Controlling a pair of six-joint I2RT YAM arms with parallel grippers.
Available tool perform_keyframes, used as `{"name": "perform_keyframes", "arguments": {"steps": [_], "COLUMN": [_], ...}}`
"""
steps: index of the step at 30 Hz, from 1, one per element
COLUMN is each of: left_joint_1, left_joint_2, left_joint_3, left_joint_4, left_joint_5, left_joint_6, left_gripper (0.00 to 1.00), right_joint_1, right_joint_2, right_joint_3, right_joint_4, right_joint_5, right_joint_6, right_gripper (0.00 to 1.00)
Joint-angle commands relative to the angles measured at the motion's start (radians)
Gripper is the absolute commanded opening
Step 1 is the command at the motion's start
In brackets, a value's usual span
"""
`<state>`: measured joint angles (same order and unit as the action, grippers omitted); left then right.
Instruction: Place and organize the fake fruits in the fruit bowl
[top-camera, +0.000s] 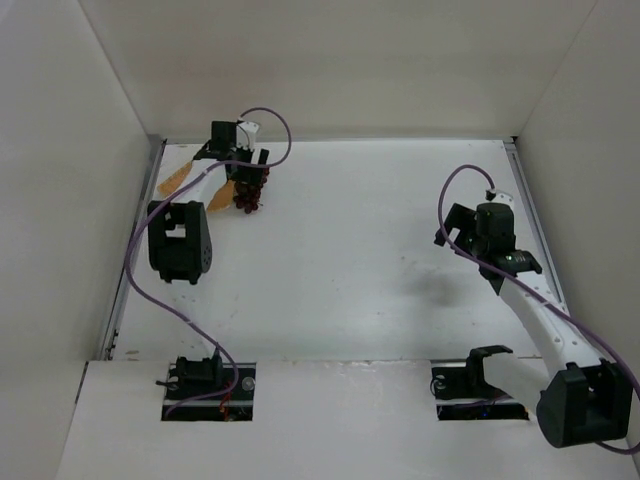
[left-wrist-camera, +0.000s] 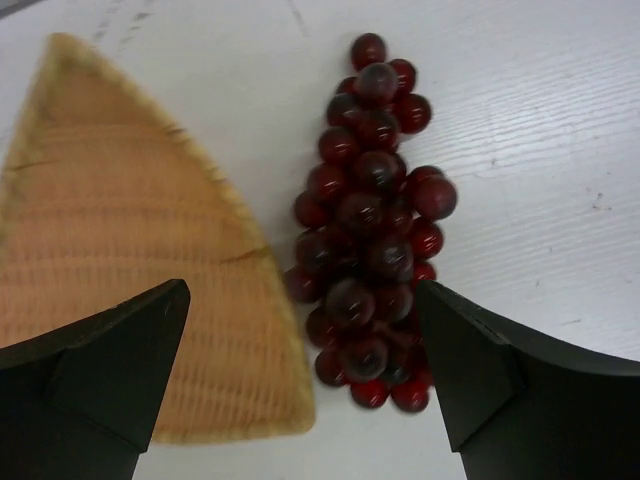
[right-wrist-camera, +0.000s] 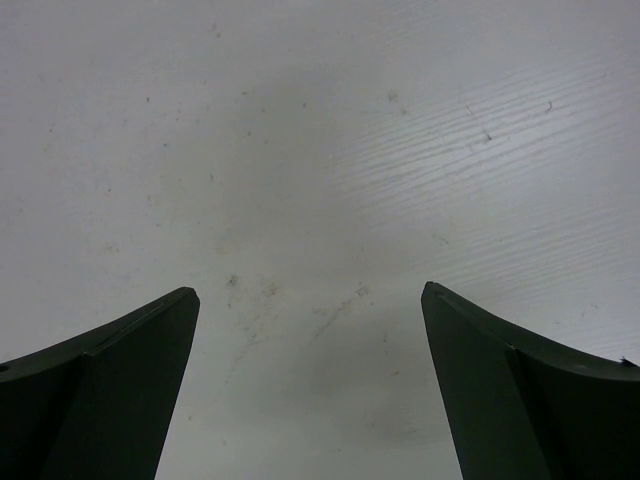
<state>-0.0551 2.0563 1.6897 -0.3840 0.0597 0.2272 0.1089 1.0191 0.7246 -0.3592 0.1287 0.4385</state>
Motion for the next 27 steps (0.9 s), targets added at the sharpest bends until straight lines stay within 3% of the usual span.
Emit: {"name": "perform_keyframes", "arguments": {"steps": [1, 4, 6, 11, 14, 16, 23, 27], "left_joint_1": [-0.047, -0.056, -0.059, -0.070, -0.070, -0.067, 0.014, 0.105], "left_joint_2": [0.065, 0.143, 0.159, 0.146, 0.113, 0.041, -0.249, -0.275], "left_joint_3": [0.086, 0.140, 0.151, 0.136, 0.136, 0.120, 0.087, 0.068], "left_joint_4": [0.039, 0.027, 0.027, 0.005, -0.039, -0.039, -0.026, -0.019], "left_joint_5": [-0.004, -0.044, -0.055, 0.023, 0.049, 0.061, 0.054, 0.049], "left_joint_6": [-0.009, 0.000, 0.000, 0.009, -0.032, -0.077, -0.101, -0.082], "left_gripper": [1.00, 1.00, 0.92, 0.58, 0.24, 0.11, 0.09, 0.09], "right_joint_1": [0.010, 0.010, 0.010, 0.010, 0.005, 0.010, 0.027, 0.041], "right_joint_2": [-0.001, 0.001, -0.005, -0.017, -0.016, -0.011, 0.016, 0.018], "right_joint_3": [0.041, 0.055, 0.061, 0.068, 0.081, 0.087, 0.079, 0.065], "right_joint_4": [0.020, -0.003, -0.009, -0.014, -0.015, -0.015, 0.009, 0.022], "right_joint_5": [0.032, 0.040, 0.040, 0.043, 0.038, 0.040, 0.043, 0.043], "right_joint_6": [0.029, 0.037, 0.036, 0.031, 0.029, 0.026, 0.039, 0.045], "right_gripper": [1.00, 1.00, 1.00, 1.00, 1.00, 1.00, 1.00, 1.00]}}
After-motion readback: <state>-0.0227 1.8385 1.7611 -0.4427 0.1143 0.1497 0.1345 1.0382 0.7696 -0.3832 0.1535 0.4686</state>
